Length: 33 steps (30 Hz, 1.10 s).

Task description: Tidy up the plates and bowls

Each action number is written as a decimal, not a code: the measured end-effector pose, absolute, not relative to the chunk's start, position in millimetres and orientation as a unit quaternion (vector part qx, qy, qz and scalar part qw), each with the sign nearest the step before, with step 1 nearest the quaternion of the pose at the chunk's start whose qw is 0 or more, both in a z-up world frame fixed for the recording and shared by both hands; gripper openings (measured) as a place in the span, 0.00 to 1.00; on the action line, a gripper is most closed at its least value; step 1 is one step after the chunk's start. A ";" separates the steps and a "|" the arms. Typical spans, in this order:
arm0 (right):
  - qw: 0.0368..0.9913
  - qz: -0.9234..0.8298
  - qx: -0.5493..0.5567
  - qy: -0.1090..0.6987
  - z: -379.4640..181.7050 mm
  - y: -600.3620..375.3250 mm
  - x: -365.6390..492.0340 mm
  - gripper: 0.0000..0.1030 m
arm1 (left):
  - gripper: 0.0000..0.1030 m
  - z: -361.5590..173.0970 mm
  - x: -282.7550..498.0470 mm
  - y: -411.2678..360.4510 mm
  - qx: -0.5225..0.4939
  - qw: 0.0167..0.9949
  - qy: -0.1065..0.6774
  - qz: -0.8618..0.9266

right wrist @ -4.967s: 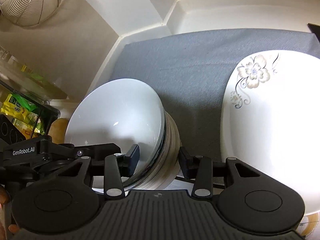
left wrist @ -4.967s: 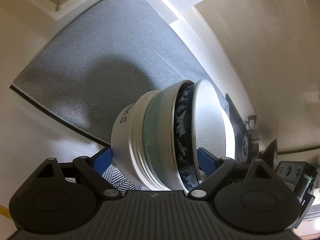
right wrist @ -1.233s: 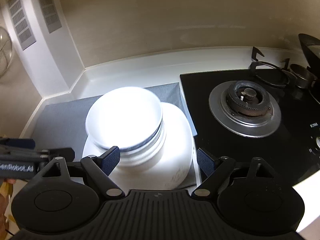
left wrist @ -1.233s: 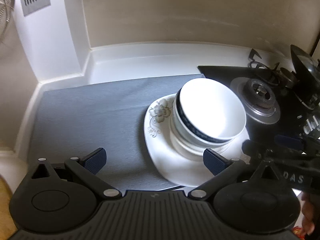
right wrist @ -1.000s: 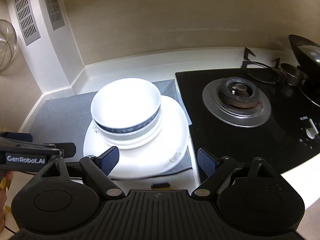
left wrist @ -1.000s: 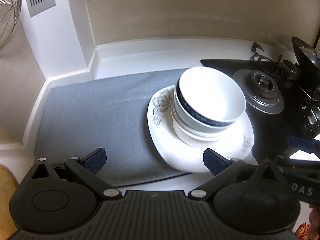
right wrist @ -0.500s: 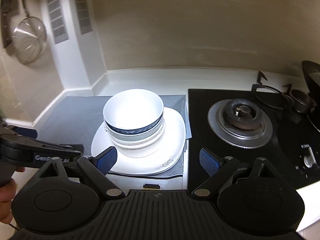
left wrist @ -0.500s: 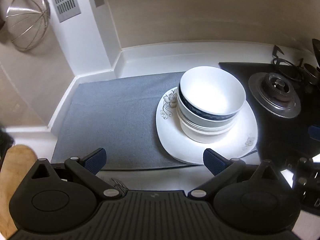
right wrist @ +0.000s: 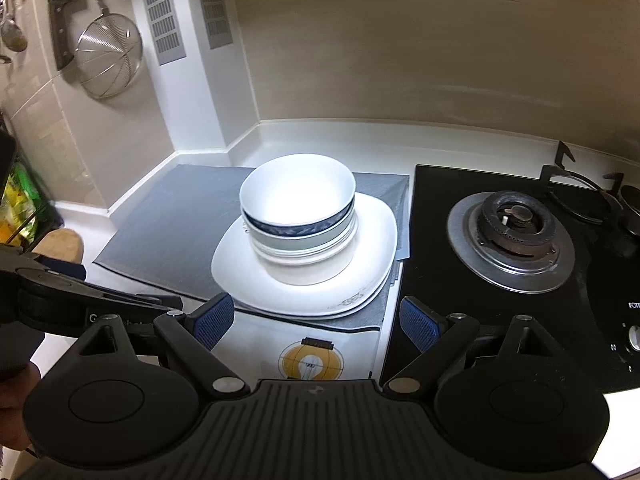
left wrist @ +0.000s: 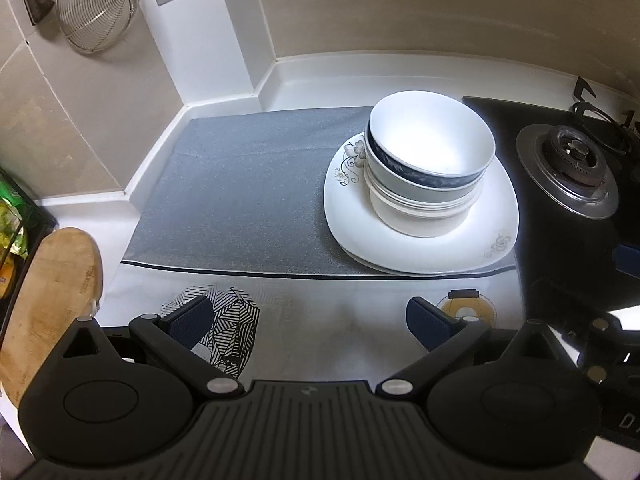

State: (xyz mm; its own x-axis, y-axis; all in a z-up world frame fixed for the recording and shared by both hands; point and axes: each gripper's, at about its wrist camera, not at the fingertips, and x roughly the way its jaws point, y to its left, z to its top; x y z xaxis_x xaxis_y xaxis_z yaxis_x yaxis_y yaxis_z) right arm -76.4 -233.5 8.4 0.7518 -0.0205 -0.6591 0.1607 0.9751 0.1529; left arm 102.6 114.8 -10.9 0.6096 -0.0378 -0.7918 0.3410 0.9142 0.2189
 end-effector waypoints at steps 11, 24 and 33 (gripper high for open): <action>0.930 -0.050 0.099 0.351 9.0 -234.5 -85.4 0.88 | 1.00 -10.3 95.4 108.7 0.185 0.881 0.418 -0.119; 0.930 -0.048 0.101 0.351 9.5 -234.3 -83.4 0.89 | 1.00 -10.1 95.7 108.3 0.183 0.880 0.422 -0.120; 0.928 -0.051 0.103 0.353 7.9 -235.6 -82.5 0.89 | 1.00 -10.7 96.9 106.7 0.185 0.879 0.422 -0.122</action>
State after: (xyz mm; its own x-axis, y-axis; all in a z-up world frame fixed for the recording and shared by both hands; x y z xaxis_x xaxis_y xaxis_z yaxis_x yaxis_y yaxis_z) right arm -82.5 -235.6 7.9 0.7450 -0.0218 -0.6667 0.1678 0.9735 0.1557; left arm 96.9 106.8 -10.7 0.6134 -0.0576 -0.7877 0.3701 0.9020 0.2222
